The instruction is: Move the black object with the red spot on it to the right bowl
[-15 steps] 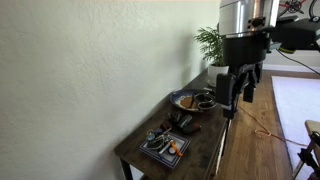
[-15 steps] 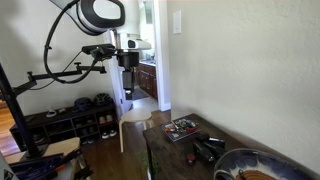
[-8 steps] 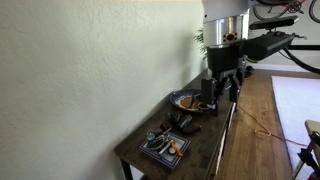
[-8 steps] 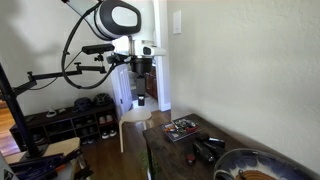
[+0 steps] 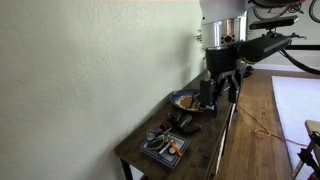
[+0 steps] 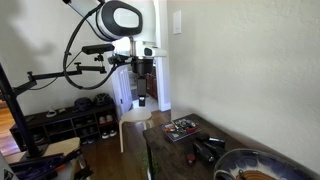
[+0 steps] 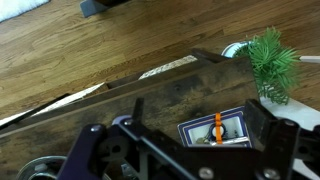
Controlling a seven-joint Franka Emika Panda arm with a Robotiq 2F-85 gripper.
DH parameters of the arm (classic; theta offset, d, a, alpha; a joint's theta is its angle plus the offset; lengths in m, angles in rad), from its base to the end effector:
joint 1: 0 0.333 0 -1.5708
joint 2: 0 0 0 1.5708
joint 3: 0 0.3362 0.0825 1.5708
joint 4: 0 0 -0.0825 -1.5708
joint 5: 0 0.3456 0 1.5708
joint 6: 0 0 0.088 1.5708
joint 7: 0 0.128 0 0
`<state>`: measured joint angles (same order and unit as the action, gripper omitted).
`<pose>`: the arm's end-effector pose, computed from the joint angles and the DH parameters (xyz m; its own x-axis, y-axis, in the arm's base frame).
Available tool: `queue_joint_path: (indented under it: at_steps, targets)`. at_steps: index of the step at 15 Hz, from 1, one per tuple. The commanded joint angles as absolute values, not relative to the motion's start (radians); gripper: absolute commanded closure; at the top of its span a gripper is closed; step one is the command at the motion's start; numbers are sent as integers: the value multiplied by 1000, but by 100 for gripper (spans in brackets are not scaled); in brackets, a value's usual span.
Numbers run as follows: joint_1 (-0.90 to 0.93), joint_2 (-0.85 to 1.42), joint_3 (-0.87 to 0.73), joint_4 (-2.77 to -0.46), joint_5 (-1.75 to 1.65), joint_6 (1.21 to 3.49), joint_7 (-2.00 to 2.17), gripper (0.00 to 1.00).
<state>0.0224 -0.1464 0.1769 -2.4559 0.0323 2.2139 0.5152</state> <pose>0.4105 0.0847 0.3691 0.9389 -0.3339 -0.0839 -0.3308 -0.9424 0.0496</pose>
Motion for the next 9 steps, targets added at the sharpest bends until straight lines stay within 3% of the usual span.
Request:
queue_joint_path:
  at_steps: [1, 9]
  targets:
    - [26, -135, 145, -2457, 15, 2232, 490, 0]
    - [5, -90, 92, -2433, -110, 2310, 401, 0]
